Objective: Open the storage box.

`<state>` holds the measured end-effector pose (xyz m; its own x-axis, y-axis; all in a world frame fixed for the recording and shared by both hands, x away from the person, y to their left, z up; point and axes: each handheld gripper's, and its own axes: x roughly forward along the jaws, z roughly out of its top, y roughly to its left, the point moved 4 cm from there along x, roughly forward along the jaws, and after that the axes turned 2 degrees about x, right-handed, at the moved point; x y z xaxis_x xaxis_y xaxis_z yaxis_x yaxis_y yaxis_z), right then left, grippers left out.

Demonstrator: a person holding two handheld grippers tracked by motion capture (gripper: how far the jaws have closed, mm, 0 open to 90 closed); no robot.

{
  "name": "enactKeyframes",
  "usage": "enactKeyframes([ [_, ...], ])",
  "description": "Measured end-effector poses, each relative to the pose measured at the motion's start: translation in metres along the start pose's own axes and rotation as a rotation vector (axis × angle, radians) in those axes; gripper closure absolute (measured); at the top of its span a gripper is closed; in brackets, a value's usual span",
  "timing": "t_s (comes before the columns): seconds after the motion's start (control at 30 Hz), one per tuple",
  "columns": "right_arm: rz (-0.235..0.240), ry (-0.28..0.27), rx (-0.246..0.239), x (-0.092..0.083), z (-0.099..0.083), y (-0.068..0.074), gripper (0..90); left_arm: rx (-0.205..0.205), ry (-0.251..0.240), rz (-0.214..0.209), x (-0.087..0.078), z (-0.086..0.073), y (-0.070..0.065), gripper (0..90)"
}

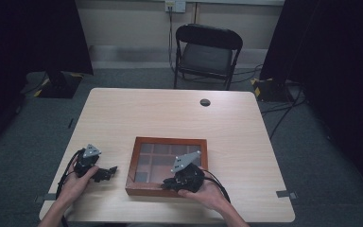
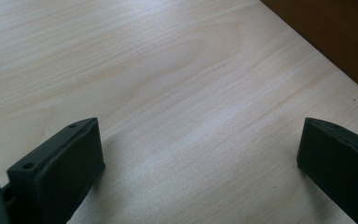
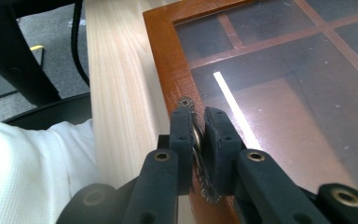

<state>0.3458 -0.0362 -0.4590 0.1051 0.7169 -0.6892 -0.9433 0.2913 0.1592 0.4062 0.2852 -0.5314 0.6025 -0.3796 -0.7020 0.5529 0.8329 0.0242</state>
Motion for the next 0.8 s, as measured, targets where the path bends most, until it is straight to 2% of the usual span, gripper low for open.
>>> enactKeyframes([
  [0.27,0.005,-0.038,0.002,-0.014,0.006,0.000,81.9,0.000,0.002,0.000,0.000,0.000,0.000,0.0],
  [0.8,0.020,-0.055,-0.003,-0.026,0.019,-0.002,82.1,0.000,0.002,0.001,0.000,0.000,0.000,0.0],
])
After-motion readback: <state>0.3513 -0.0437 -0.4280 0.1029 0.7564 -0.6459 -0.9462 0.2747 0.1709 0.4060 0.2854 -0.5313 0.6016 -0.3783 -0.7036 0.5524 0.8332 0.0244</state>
